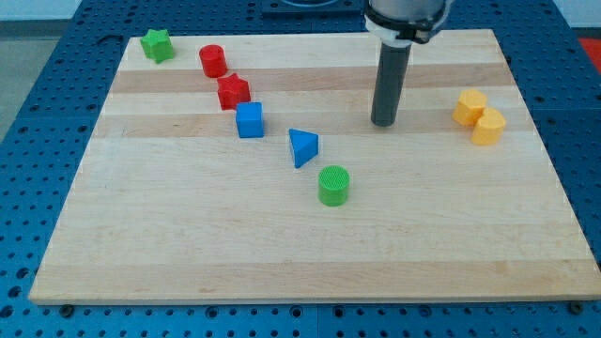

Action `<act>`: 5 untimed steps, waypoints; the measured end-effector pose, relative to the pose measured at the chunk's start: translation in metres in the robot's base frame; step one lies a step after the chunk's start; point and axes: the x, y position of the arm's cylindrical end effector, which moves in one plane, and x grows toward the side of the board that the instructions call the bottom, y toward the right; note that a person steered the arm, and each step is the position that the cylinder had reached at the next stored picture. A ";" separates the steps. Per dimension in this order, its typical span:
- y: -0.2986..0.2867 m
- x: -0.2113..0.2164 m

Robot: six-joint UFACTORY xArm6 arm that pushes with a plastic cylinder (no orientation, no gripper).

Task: Move yellow hexagon along with yellow heart a bit down

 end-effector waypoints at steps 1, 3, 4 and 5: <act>0.002 -0.021; 0.086 -0.036; 0.131 -0.030; 0.139 -0.002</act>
